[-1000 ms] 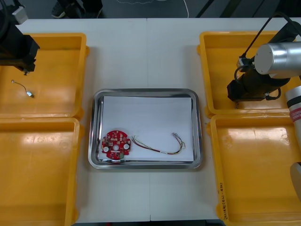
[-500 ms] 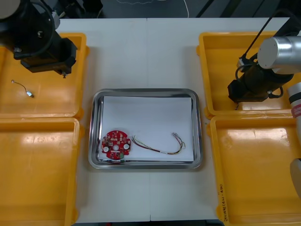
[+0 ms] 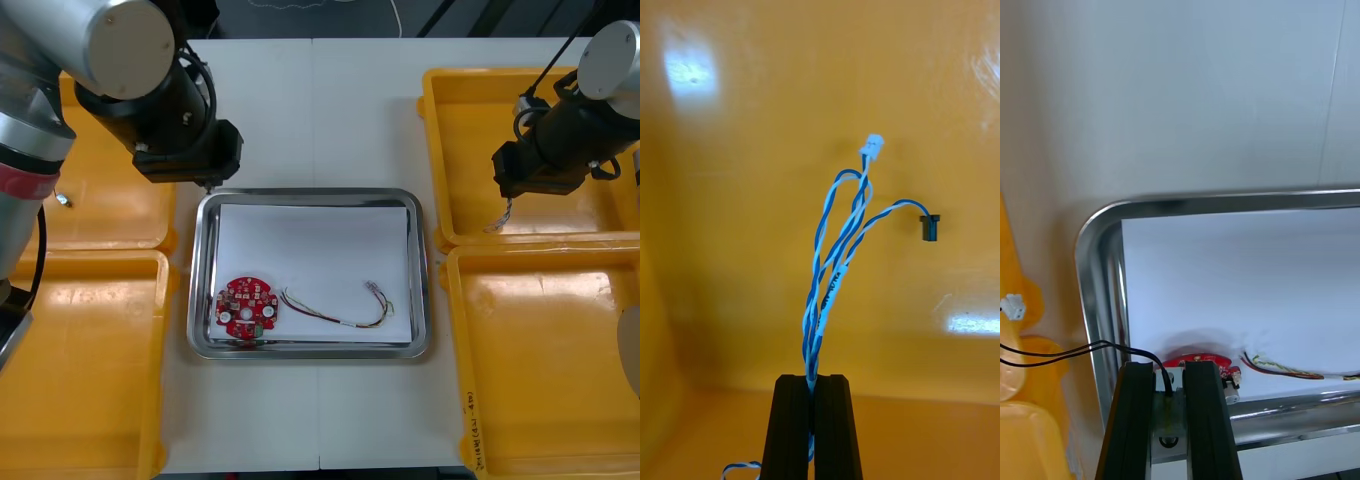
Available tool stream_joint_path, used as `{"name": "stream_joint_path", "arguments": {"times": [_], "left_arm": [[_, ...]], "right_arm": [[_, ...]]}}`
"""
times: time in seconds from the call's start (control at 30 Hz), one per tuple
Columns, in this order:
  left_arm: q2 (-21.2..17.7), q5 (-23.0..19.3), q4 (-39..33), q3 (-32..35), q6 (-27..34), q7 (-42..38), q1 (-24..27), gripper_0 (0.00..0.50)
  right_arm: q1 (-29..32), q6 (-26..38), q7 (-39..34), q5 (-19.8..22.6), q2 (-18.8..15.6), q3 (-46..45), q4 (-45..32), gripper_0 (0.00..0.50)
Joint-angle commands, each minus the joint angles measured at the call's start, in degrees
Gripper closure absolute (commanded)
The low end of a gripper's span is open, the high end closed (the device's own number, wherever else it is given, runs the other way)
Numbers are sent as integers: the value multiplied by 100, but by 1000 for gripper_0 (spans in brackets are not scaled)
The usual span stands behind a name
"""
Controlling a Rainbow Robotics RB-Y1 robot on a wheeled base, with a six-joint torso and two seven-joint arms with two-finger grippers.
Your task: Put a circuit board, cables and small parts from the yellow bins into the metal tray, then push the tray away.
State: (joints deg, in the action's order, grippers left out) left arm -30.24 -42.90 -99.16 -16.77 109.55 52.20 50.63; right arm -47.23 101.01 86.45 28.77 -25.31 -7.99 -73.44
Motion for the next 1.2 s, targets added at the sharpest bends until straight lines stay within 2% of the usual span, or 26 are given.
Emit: {"name": "stream_joint_path", "arguments": {"times": [0.03,0.2,0.37,0.5,0.77,1.2], "left_arm": [[185,89,160,-564,45,-280,290,500],[202,107,477,-1003,-241,-245,281,500],[202,124,723,-1267,-672,-175,281,500],[211,116,758,-1276,-953,-87,149,500],[317,538,758,-1276,-1287,159,-220,500],[369,819,758,-1276,-1454,379,-554,499]], "right_arm": [[-498,253,74,208,-255,-256,-224,500],[-656,560,118,287,-246,-247,-347,500],[-779,850,126,577,-246,-203,-540,500],[-788,899,135,735,-264,-97,-777,500],[-771,899,109,990,-326,70,-1146,500],[-656,899,-14,1140,-326,615,-1261,500]]}}
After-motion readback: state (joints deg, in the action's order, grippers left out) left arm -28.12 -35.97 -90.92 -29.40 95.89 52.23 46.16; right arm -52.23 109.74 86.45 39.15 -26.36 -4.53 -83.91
